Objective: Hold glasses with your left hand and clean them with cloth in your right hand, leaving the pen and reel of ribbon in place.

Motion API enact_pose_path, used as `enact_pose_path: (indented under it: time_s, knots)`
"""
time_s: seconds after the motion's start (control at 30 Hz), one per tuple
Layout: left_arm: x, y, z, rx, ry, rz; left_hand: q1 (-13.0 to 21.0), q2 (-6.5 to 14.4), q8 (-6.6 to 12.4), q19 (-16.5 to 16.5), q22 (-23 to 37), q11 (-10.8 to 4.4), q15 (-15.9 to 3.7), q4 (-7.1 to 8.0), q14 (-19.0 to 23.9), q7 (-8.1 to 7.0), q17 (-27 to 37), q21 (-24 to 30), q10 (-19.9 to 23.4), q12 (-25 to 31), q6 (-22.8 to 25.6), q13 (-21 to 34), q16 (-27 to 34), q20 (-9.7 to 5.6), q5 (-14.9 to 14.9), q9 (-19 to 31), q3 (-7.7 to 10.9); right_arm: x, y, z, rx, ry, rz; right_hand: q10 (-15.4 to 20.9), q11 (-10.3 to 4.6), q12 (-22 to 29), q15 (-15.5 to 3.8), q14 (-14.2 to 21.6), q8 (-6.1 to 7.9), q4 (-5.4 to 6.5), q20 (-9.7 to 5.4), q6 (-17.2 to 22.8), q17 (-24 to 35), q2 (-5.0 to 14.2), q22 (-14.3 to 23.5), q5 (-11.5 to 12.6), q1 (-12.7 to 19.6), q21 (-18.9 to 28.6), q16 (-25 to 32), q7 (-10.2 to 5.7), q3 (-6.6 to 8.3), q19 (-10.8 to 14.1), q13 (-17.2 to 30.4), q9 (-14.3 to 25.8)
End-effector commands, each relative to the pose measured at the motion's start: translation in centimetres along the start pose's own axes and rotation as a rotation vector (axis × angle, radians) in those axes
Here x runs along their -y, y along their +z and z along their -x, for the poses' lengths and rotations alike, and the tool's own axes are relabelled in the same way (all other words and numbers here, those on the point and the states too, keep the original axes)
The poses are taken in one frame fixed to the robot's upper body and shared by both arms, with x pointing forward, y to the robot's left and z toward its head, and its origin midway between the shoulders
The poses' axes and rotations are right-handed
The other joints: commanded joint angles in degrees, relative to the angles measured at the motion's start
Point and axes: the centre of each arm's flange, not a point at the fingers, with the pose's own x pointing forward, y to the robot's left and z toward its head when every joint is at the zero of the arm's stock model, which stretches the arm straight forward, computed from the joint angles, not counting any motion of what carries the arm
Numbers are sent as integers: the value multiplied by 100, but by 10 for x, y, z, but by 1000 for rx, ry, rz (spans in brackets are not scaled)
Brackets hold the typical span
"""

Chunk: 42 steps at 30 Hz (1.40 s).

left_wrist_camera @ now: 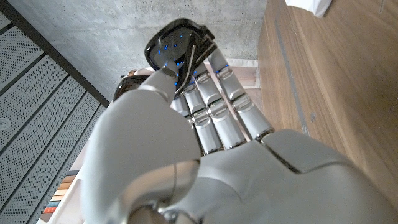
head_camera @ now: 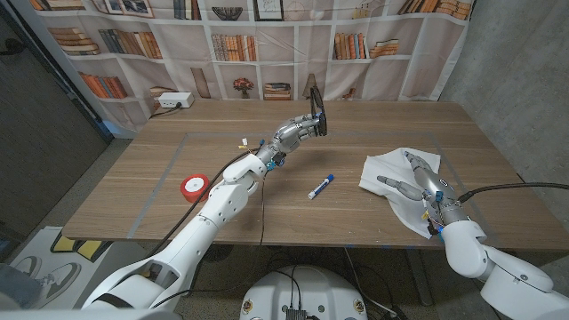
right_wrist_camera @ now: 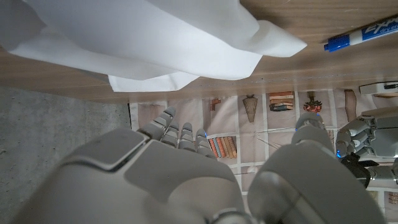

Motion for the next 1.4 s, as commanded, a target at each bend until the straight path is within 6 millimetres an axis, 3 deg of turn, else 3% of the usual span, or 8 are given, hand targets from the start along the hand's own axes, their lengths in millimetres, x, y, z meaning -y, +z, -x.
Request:
enact_pose_path:
  time_s: [0.03, 0.27, 0.83, 1.4]
  knots:
    - [2, 2, -7, -6, -24, -6, -2, 39, -18, -4, 11, -22, -164, 43, 117, 168, 4, 19, 30, -15, 190, 28, 47, 3, 14, 4, 88, -7, -2, 7, -58, -2, 147, 19, 23, 54, -25, -73, 79, 6, -11, 80, 13, 11, 32, 67, 101, -49, 34, -116, -33, -132, 19, 8]
    - [0, 3, -9, -4, -21, -1, -15, 32, -24, -6, 12, -38, -159, 47, 127, 159, 7, 22, 27, -27, 196, 42, 53, -1, 11, -8, 90, -13, -8, 3, -88, 22, 159, 76, 13, 93, -45, -64, 151, 19, -19, 280, 12, 7, 34, 108, 130, -57, 57, -166, -62, -232, 18, 7]
    - [-6, 1, -16, -2, -33, 14, -32, 25, -28, -19, 15, -43, -157, 49, 121, 178, 12, 28, 54, -42, 208, 79, 53, 10, 7, -19, 104, -35, -17, -2, -179, 76, 268, -234, 25, 26, 20, -313, 11, 26, -11, -139, 14, 55, 34, 204, 254, -49, 21, -199, -86, -379, 19, 11]
    - [-4, 3, -9, 14, -12, 14, -53, 27, -30, -35, 18, -52, -158, 55, 114, 190, 17, 36, 48, -75, 203, 116, 53, 21, 4, -13, 124, -42, -36, -19, -209, 86, 300, -267, 3, 56, 25, -296, 30, 16, 3, -226, 15, 162, 34, 262, 402, -12, 68, -181, -38, -362, 21, 19]
